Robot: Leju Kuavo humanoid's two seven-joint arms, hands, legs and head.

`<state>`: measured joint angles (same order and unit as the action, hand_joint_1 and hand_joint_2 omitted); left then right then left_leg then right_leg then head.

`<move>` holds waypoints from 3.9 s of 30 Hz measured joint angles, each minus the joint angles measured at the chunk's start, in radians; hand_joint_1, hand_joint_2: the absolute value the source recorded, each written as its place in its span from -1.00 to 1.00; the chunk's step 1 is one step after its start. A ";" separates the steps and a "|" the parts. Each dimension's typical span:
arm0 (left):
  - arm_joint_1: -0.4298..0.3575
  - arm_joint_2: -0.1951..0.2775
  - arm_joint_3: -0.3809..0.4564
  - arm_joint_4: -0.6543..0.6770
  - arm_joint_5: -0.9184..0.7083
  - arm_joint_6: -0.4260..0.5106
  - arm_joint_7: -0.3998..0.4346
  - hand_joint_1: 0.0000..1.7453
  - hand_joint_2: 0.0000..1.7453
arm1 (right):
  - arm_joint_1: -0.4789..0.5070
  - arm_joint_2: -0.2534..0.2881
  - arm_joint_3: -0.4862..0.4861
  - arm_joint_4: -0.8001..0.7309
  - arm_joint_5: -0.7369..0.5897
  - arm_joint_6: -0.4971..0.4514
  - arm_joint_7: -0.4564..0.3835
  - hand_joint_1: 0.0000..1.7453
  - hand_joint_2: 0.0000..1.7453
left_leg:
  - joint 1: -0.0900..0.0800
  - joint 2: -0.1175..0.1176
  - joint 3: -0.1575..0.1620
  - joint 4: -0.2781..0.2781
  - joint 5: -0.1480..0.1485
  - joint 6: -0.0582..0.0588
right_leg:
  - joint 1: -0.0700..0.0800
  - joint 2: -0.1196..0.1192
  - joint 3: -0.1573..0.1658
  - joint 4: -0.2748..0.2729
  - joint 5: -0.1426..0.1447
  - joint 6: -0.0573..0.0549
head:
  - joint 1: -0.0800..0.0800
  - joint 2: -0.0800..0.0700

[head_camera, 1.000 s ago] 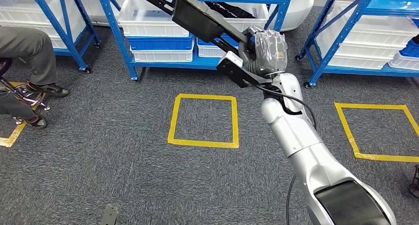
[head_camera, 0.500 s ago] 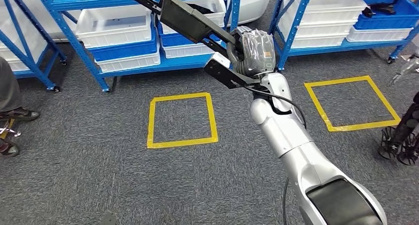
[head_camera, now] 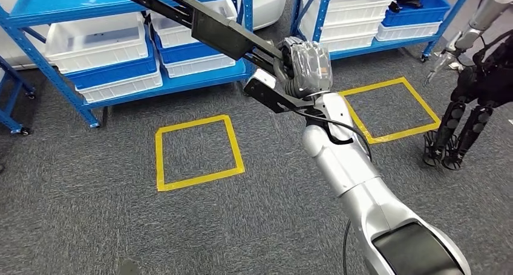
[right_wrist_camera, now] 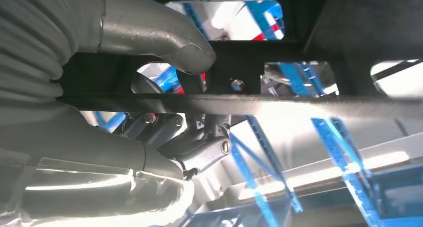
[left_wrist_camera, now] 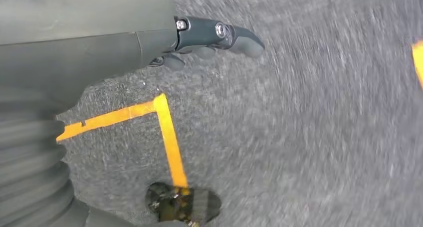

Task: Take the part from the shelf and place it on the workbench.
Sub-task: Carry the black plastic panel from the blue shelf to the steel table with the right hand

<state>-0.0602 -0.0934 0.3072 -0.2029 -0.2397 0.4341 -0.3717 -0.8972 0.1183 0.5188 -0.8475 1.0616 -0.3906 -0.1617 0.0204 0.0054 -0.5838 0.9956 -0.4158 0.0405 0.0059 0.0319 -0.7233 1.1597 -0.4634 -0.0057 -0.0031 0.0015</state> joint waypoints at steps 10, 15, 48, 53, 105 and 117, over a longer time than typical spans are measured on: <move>0.001 -0.002 0.000 0.000 -0.003 -0.002 -0.001 -1.00 1.00 | 0.011 0.002 0.002 -0.008 0.002 0.000 0.004 1.00 1.00 | 0.007 0.128 -0.011 0.008 0.004 -0.053 | -0.029 -0.123 0.132 -0.173 0.037 0.048 | -0.001 0.000; -0.003 -0.004 -0.001 0.000 -0.015 -0.002 0.002 -1.00 1.00 | 0.020 -0.010 0.000 -0.012 0.007 -0.003 0.013 1.00 1.00 | 0.025 0.085 -0.026 0.076 -0.053 -0.077 | -0.037 -0.059 0.126 -0.179 0.054 0.011 | -0.007 0.000; -0.018 -0.003 -0.003 0.000 -0.050 -0.014 0.021 -1.00 1.00 | 0.093 -0.044 -0.009 -0.095 0.061 0.016 0.054 1.00 1.00 | 0.011 0.000 -0.077 0.259 -0.187 -0.059 | -0.032 -0.010 0.102 -0.177 0.071 0.001 | -0.013 0.000; -0.018 -0.002 -0.002 0.000 -0.053 -0.014 0.021 -1.00 1.00 | 0.098 -0.045 -0.009 -0.100 0.067 0.018 0.054 1.00 1.00 | 0.013 -0.045 -0.050 0.152 -0.077 -0.045 | -0.027 0.069 0.106 -0.172 0.072 0.002 | -0.014 0.000; -0.037 -0.006 -0.006 -0.006 -0.087 -0.018 0.020 -1.00 1.00 | 0.124 -0.095 -0.050 -0.155 0.101 0.036 0.063 1.00 1.00 | -0.004 0.092 -0.006 0.048 -0.052 -0.046 | -0.025 -0.058 0.118 -0.187 0.058 0.009 | -0.010 0.000; -0.029 -0.002 -0.005 -0.006 -0.089 -0.018 0.020 -1.00 1.00 | 0.116 -0.113 -0.053 -0.139 0.123 0.035 0.072 1.00 1.00 | 0.008 -0.080 -0.006 0.043 -0.034 -0.031 | -0.015 0.108 0.112 -0.176 0.067 0.003 | -0.017 0.000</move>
<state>-0.0887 -0.0958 0.3022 -0.2090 -0.3284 0.4161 -0.3512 -0.7810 0.0054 0.4655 -0.9866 1.1847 -0.3552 -0.0893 0.0279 -0.0748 -0.5900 1.0390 -0.4495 0.0091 -0.0096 0.1397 -0.6117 0.9840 -0.3967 -0.0027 -0.0197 0.0016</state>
